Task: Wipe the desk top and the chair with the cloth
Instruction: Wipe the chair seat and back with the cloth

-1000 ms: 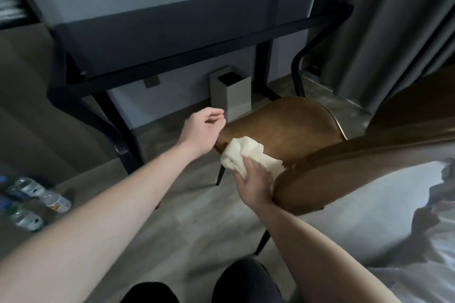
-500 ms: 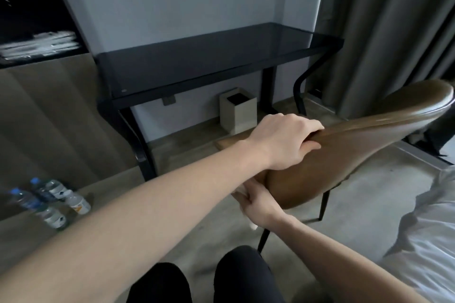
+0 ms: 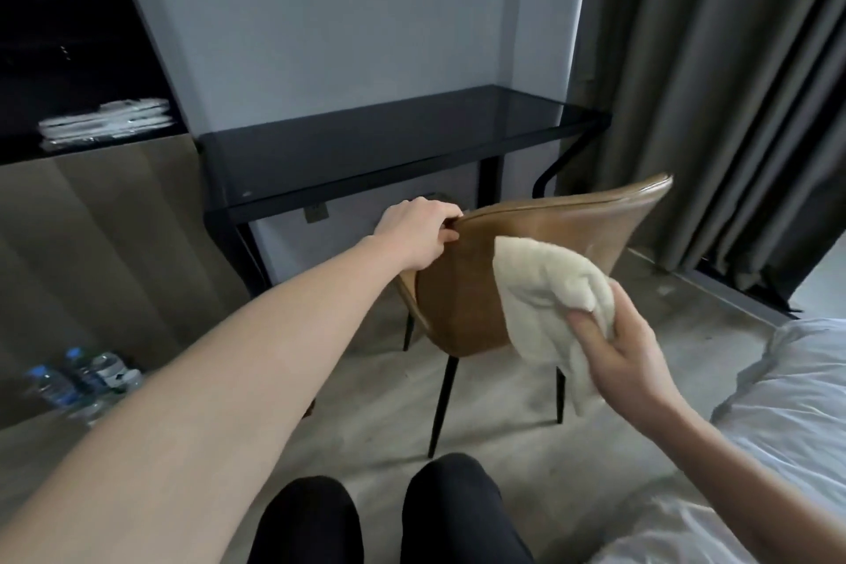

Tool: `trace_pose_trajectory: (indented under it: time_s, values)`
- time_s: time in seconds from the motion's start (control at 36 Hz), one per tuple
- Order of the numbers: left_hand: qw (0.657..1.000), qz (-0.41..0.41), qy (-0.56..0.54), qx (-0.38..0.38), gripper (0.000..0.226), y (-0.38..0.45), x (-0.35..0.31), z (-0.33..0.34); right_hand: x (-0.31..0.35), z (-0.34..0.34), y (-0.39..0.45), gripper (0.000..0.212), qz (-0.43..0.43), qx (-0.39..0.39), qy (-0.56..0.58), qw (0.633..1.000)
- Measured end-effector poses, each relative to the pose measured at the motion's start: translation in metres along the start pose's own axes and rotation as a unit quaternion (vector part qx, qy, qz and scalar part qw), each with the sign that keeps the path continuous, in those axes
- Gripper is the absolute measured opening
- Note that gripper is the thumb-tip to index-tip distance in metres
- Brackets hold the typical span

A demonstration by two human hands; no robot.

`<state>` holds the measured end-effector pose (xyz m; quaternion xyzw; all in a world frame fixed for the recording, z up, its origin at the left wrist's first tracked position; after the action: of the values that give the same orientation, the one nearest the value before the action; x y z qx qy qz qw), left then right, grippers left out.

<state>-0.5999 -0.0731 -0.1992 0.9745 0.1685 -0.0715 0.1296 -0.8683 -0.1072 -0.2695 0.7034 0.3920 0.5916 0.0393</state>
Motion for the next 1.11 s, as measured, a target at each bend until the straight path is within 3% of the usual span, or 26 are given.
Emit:
trace_pose_trajectory:
  time_s: [0.14,0.28,0.36,0.44,0.53,0.64,0.72,0.86,1.0,1.11]
  values:
    - [0.998,-0.046,-0.024,0.027,0.024,-0.005,0.011,-0.003,0.035,-0.016,0.026,0.025,-0.003,-0.192,0.011,0.981]
    - [0.995,-0.062,-0.042,0.069,0.034,-0.008,0.006,-0.006,0.06,-0.004,0.056,0.029,-0.044,-0.256,-0.006,0.966]
    - [0.992,-0.051,-0.062,0.097,0.041,-0.013,0.008,-0.007,0.054,0.018,0.071,0.051,-0.084,-0.237,-0.078,0.965]
    - [0.988,-0.045,-0.089,0.122,0.045,-0.017,0.014,-0.008,0.045,0.047,0.08,0.064,-0.121,-0.148,-0.207,0.959]
    - [0.987,-0.041,-0.083,0.131,0.048,-0.02,0.017,-0.01,0.042,0.069,0.077,0.066,-0.118,-0.086,-0.302,0.942]
    - [0.987,-0.056,-0.08,0.13,0.04,-0.017,0.02,-0.005,0.038,0.081,0.075,0.064,-0.143,-0.039,-0.349,0.925]
    - [0.986,-0.066,-0.089,0.123,0.047,-0.014,0.021,0.0,0.029,0.069,0.079,0.065,-0.154,-0.012,-0.398,0.904]
    - [0.985,-0.07,-0.1,0.124,0.049,-0.009,0.022,0.001,0.015,0.037,0.098,0.062,-0.134,-0.011,-0.416,0.899]
    - [0.991,-0.069,-0.072,0.092,0.046,-0.003,0.02,0.003,0.011,0.016,0.123,0.049,-0.007,-0.078,-0.365,0.928]
    - [0.989,-0.085,-0.074,0.098,0.049,0.003,0.019,0.005,0.018,0.019,0.123,0.045,0.037,-0.101,-0.339,0.935]
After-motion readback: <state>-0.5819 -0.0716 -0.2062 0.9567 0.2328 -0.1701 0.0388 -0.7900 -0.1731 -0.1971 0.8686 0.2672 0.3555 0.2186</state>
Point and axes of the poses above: each hand's wrist, its own y-axis towards the middle knuckle, its own z-axis out of the palm, x = y × z, the point moved 3 cm from there along y, towards the middle knuckle, and after that the axes turned 3 degrees about -z, right-handed, at the moved point
